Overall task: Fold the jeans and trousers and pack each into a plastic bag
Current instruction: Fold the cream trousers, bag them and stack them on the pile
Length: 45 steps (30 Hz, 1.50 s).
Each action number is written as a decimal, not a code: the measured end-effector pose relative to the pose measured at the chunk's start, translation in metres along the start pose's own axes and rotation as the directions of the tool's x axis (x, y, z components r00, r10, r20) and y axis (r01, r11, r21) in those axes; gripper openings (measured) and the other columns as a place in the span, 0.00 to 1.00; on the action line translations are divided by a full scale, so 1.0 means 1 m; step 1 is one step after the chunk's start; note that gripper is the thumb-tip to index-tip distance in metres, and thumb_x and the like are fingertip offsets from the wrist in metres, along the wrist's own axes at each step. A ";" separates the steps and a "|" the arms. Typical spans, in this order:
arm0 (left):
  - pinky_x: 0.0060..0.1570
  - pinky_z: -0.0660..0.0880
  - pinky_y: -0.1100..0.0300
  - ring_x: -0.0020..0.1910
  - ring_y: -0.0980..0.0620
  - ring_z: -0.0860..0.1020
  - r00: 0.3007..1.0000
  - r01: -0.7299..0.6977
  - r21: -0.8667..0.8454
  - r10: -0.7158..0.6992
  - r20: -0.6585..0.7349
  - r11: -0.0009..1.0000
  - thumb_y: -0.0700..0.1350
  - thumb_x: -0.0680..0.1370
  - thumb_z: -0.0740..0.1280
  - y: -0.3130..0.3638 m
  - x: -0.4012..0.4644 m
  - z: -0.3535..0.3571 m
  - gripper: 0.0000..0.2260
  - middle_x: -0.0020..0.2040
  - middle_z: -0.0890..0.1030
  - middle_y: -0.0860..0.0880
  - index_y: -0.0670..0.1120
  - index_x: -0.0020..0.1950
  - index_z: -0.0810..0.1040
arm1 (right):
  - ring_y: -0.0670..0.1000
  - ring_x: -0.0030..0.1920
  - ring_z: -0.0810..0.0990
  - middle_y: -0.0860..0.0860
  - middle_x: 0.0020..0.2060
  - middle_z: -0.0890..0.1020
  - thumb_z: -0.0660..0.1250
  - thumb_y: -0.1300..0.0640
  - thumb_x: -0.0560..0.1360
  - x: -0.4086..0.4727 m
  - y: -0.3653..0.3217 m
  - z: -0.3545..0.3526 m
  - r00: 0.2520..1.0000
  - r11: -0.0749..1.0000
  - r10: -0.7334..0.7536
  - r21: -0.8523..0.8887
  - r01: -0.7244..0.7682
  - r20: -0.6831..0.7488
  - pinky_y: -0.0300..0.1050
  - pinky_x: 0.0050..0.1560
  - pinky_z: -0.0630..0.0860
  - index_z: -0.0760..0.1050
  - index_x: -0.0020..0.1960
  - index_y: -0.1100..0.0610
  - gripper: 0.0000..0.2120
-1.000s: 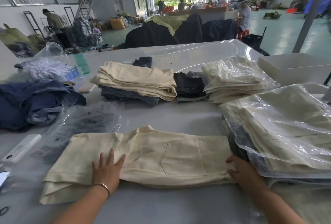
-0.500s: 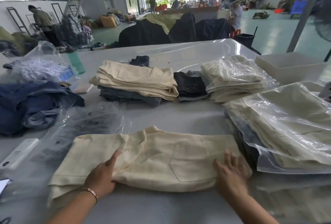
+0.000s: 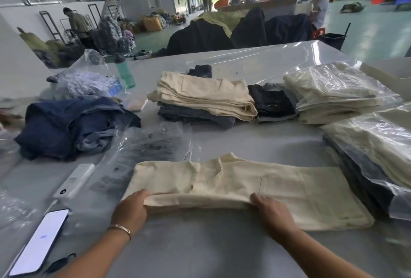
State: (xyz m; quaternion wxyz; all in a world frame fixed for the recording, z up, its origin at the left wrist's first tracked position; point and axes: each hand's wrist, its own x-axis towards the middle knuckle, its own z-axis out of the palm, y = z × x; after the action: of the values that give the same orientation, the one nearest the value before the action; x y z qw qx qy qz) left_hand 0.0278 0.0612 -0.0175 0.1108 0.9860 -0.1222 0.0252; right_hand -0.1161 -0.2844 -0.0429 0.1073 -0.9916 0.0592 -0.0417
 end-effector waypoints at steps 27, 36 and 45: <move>0.43 0.75 0.52 0.52 0.46 0.77 0.946 -0.324 0.404 0.303 0.118 0.855 0.42 0.72 0.63 0.016 0.073 -0.051 0.16 0.54 0.77 0.50 0.50 0.58 0.67 | 0.50 0.27 0.79 0.48 0.26 0.79 0.82 0.53 0.45 0.027 -0.077 0.008 0.939 0.937 -0.317 -0.197 0.289 -0.132 0.36 0.23 0.72 0.79 0.27 0.53 0.16; 0.32 0.77 0.51 0.40 0.41 0.79 0.933 -0.222 0.496 0.330 -0.140 0.840 0.36 0.69 0.71 0.020 0.079 -0.065 0.11 0.41 0.79 0.41 0.41 0.49 0.77 | 0.51 0.47 0.80 0.45 0.48 0.82 0.59 0.51 0.68 -0.019 -0.059 -0.007 0.946 0.965 -0.218 0.195 0.173 0.241 0.40 0.41 0.72 0.75 0.50 0.46 0.12; 0.29 0.74 0.48 0.36 0.38 0.76 0.925 -0.123 0.439 0.263 -0.274 0.890 0.29 0.60 0.75 -0.032 0.032 -0.033 0.15 0.36 0.74 0.37 0.37 0.43 0.77 | 0.53 0.46 0.80 0.51 0.44 0.80 0.68 0.49 0.69 -0.015 -0.082 -0.037 0.687 0.994 -0.106 0.094 0.055 0.719 0.42 0.45 0.72 0.76 0.56 0.54 0.18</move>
State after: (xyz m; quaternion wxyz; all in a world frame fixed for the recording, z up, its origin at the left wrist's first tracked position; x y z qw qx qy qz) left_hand 0.0663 0.0908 0.0104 -0.0851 0.9515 -0.1928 0.2243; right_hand -0.1258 -0.2103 0.0103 0.1522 -0.9257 -0.0328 0.3447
